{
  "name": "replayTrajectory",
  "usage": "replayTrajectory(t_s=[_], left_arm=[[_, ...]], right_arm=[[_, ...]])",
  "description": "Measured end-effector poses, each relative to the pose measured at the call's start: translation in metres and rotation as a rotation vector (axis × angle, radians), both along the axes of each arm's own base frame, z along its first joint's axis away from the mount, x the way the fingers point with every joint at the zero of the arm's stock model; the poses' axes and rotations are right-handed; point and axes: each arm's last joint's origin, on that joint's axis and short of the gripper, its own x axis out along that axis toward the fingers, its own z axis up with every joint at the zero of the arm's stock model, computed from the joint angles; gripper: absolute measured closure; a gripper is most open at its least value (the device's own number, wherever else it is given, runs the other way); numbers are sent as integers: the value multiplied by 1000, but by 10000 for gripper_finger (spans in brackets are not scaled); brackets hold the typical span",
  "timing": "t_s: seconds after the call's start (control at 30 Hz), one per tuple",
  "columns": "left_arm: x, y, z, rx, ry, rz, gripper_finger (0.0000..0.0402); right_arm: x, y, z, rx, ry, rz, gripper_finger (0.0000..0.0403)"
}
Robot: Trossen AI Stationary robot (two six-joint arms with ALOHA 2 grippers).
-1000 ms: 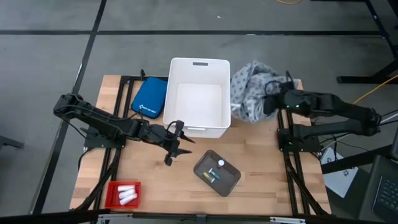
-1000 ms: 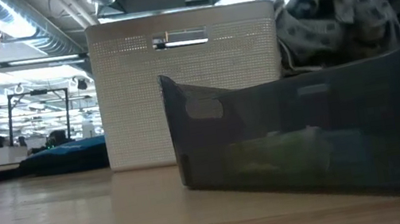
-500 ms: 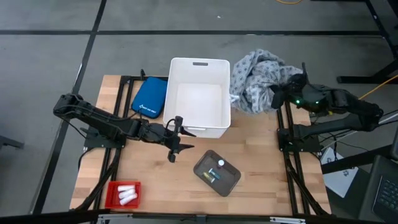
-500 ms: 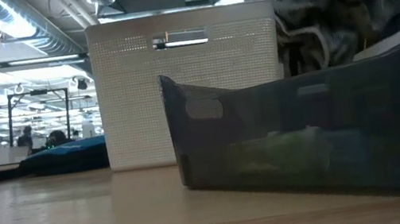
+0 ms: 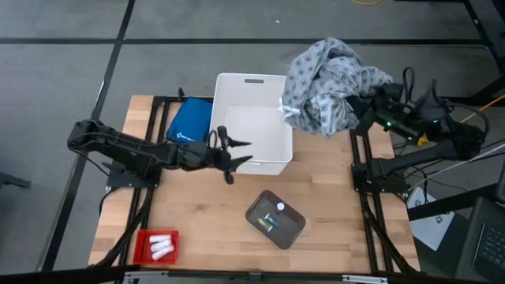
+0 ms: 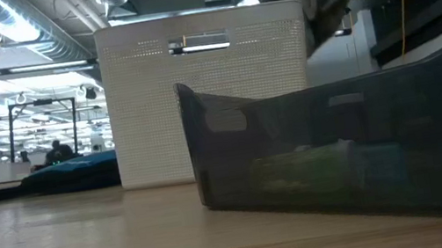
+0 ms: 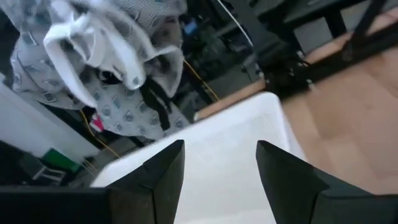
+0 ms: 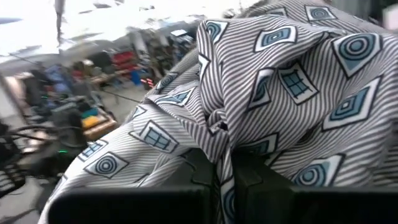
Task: Pick & place medical supplies in basket/bin
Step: Put the gray patient gown into the white organizer bin
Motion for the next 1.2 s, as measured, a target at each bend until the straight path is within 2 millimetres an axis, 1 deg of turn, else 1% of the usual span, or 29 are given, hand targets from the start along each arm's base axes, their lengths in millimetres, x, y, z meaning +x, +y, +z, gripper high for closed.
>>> replayTrajectory(t_s=[0.13, 0.33, 0.5, 0.6, 0.7, 0.87, 1.0, 1.07, 1.2], left_arm=[[1, 12, 4, -5, -45, -5, 190], [1, 33, 5, -87, -84, -11, 172], [-1, 47, 9, -123, -138, -1, 162], [-1, 49, 14, -99, -182, -57, 155], [0, 47, 24, -58, -235, -132, 140], [-1, 47, 37, -22, -299, -137, 109], [-2, 46, 45, -2, -369, -185, 91], [-2, 46, 45, 0, -378, -189, 87], [-3, 46, 47, 4, -393, -183, 88]], right_arm=[[7, 5, 13, -71, -71, 87, 393], [19, 13, 28, -134, -115, 175, 393], [41, 21, 35, -169, -123, 258, 393], [56, 25, 32, -174, -88, 280, 393], [68, 28, 31, -182, -66, 305, 393], [85, 33, 34, -199, -68, 359, 393], [100, 37, 36, -211, -87, 413, 393], [109, 39, 33, -213, -78, 424, 393], [130, 41, 22, -198, -22, 418, 393]])
